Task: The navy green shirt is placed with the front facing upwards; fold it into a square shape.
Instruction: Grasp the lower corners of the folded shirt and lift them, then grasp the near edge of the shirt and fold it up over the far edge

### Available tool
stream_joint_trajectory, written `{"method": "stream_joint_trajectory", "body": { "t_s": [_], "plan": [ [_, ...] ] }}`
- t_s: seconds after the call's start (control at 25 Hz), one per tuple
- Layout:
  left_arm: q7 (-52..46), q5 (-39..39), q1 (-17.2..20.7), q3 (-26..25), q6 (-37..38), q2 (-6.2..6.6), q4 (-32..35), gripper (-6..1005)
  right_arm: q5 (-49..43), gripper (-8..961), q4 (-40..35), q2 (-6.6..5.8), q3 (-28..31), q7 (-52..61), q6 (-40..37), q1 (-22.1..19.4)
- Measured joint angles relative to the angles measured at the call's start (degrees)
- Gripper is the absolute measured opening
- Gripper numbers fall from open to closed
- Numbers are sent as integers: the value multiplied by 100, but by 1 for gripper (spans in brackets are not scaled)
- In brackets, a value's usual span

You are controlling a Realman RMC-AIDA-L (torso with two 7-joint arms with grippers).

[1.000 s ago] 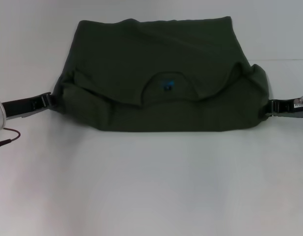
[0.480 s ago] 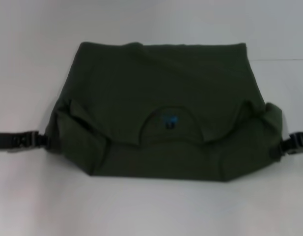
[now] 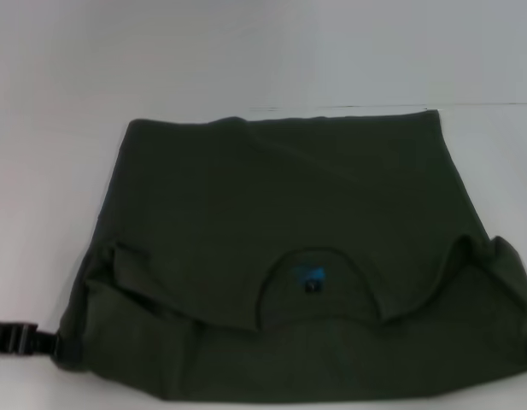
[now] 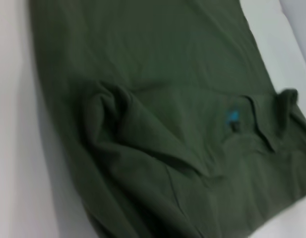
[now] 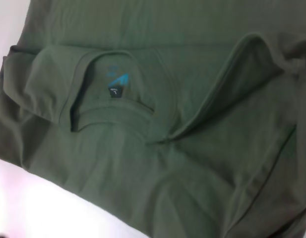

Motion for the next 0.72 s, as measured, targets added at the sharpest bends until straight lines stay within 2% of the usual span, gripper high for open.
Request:
{"method": "stream_joint_trajectory", "body": {
  "t_s": [0.16, 0.28, 0.36, 0.52, 0.72],
  "plan": [
    [52, 198, 14, 32, 396, -10, 29, -2, -9, 72, 43, 6, -37, -194, -190, -97],
    [57, 252, -72, -18, 333, 11, 6, -1, 0, 72, 54, 13, 60, -256, -115, -101],
    [26, 210, -206, -136, 160, 51, -50, -1, 22, 72, 101, 7, 252, -248, 59, -38],
    [-354, 209, -699, -299, -565, 216, -570, -1, 23, 71, 347, -19, 771, -40, 652, 257],
    [-918, 259, -1199, -250, -1349, 307, -929, -2, 162, 71, 407, 78, 1225, 114, 1253, 600]
  ]
}}
